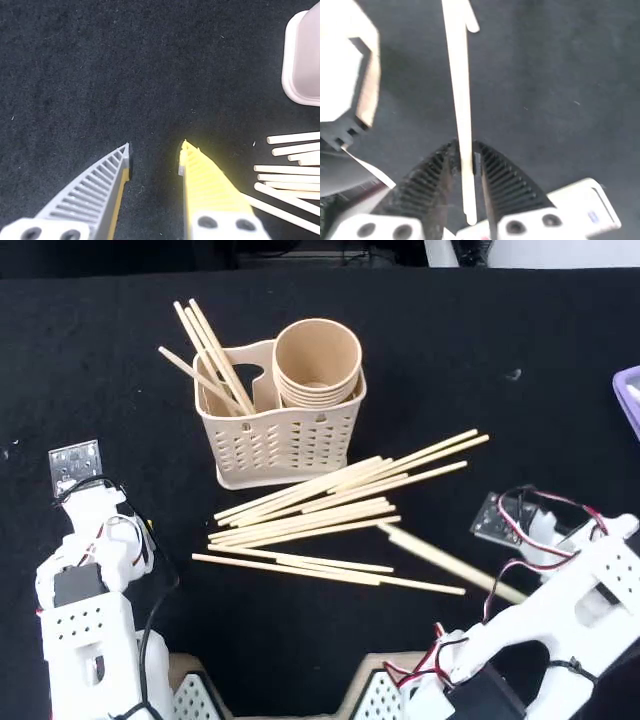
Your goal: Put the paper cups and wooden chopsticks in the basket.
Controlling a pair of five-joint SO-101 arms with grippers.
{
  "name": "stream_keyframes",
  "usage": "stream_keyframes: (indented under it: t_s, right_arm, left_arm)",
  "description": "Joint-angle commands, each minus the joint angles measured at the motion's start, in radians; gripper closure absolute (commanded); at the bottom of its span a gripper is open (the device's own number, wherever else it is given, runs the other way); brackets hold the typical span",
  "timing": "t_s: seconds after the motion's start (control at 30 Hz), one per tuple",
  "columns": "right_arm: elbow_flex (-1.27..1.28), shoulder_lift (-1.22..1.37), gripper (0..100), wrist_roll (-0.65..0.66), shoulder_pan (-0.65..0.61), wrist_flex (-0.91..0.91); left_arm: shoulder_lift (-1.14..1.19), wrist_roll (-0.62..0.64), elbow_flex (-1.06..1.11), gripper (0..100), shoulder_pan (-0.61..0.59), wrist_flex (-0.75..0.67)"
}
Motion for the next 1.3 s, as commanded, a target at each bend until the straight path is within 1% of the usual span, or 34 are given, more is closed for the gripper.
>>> stream_keyframes:
  t_s: [0.0,0.1,0.17,0.23,0.33,0.47,0.6,0.7,0.97,1.13,1.27]
  right_arm:
    - [-0.097,-0.004,98.8,-0.054,-0.029,0.012]
    - [-0.145,-0.004,98.8,-0.192,-0.086,-0.003]
    - [-0.162,-0.004,98.8,-0.307,-0.143,-0.043]
    - [-0.165,-0.004,98.8,-0.462,-0.207,-0.115]
    - [-0.166,-0.004,98.8,-0.727,-0.299,-0.264]
    - [-0.223,-0.004,98.8,-1.01,-0.4,-0.394]
    - [-0.381,-0.004,98.8,-1.274,-0.496,-0.405]
    - [-0.481,-0.004,98.8,-1.438,-0.575,-0.404]
    - [-0.636,-0.004,98.8,-1.768,-0.806,-0.408]
    - [-0.789,-0.004,98.8,-1.881,-0.948,-0.404]
    - [-0.846,-0.004,98.8,-1.947,-1.085,-0.404]
  left_arm:
    - [-0.009,0.008,-0.013,83,-0.002,-0.021]
    - [-0.009,0.008,-0.013,83,-0.002,-0.021]
    - [-0.009,0.008,-0.013,83,-0.002,-0.021]
    - [-0.009,0.008,-0.013,83,-0.002,-0.021]
    - [-0.009,0.008,-0.013,83,-0.002,-0.021]
    - [-0.009,0.009,-0.013,83,-0.002,-0.021]
    - [-0.009,0.011,-0.013,83,-0.001,-0.021]
    - [-0.009,0.011,-0.012,83,-0.001,-0.021]
    - [-0.009,0.012,-0.01,83,-0.001,-0.021]
    - [-0.009,0.012,-0.008,83,0.001,-0.021]
    - [-0.009,0.012,-0.008,83,0.001,-0.021]
